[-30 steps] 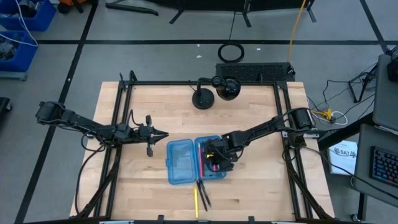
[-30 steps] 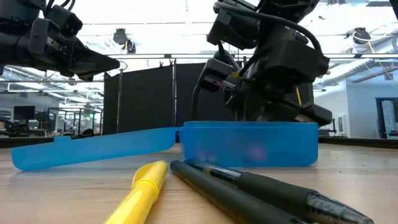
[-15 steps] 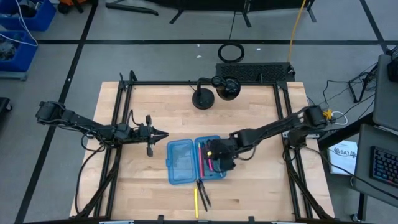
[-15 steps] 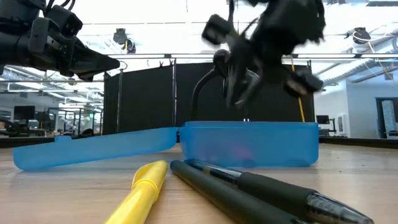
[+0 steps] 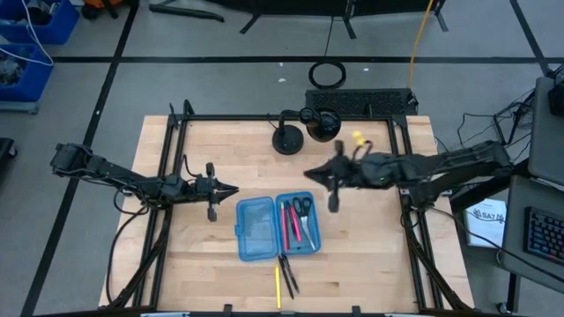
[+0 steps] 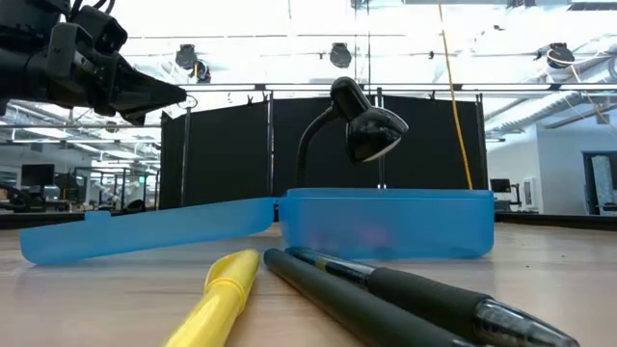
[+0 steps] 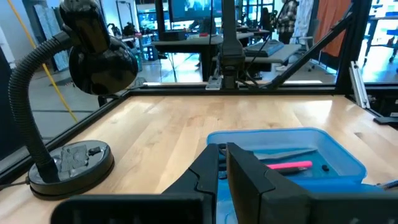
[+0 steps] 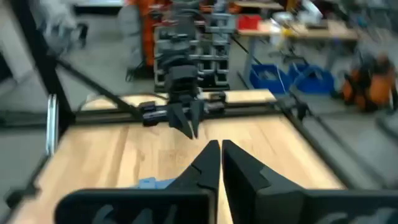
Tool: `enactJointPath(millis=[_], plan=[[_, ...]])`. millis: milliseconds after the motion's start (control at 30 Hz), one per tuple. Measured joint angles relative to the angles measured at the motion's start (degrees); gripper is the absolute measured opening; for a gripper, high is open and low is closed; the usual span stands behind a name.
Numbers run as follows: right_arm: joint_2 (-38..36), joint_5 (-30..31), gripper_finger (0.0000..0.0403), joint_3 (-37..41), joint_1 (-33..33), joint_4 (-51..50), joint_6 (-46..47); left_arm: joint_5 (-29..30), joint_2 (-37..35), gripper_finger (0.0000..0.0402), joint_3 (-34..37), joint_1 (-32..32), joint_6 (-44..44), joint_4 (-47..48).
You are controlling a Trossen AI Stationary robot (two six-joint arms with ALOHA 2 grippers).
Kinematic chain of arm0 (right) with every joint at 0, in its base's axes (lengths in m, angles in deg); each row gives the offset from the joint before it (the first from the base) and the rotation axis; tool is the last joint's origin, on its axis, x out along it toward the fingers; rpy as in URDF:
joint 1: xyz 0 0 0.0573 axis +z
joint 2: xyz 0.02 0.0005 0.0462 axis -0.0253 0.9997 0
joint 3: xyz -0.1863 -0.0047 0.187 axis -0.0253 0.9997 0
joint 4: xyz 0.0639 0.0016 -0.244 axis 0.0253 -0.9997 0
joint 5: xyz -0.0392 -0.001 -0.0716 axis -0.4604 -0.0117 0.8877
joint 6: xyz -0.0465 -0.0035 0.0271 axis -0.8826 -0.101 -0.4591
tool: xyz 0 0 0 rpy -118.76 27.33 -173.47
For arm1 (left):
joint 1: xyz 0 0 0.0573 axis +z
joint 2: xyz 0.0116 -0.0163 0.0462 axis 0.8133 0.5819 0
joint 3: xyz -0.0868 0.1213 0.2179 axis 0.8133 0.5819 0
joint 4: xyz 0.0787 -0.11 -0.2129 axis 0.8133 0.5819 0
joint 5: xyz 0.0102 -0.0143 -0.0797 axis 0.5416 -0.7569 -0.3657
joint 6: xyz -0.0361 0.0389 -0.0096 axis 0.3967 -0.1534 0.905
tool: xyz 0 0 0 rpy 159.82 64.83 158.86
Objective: Pick & place school supplies into a supply box
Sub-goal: Put the yellow pen into the blue supply box
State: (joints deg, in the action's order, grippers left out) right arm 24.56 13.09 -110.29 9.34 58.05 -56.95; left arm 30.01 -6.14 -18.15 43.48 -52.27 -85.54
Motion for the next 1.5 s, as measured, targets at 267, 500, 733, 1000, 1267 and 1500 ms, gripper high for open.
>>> enactJointPath(millis=[267,500,733,1000,1267,1500], plan=[[-12.41,6.45,0.0002,18.5,3.54,5.29,7.66,0.04,0.0,0.0037,0.0,-0.02,0.04,-2.84],[-19.74,6.41,0.0001,38.01,4.3,25.65,0.79,-1.54,0.0,0.0037,0.0,-0.02,5.07,-2.95],[-20.36,6.19,0.0001,49.9,4.17,42.97,-4.3,-0.53,0.02,0.0037,0.0,-0.06,17.03,0.75],[-20.35,6.17,0.0,52.47,4.17,43.85,-7.91,1.2,0.07,0.0037,-2.27,-7.06,27.53,4.59],[-20.33,6.15,0.0,52.49,4.17,42.64,-8.7,23.08,6.92,0.0037,-29.26,-23.53,36.94,36.57],[-20.3,6.13,0.0,52.52,4.17,39.02,-8.7,28.63,27.84,0.0037,-56.65,-30.06,63.02,61.57]])
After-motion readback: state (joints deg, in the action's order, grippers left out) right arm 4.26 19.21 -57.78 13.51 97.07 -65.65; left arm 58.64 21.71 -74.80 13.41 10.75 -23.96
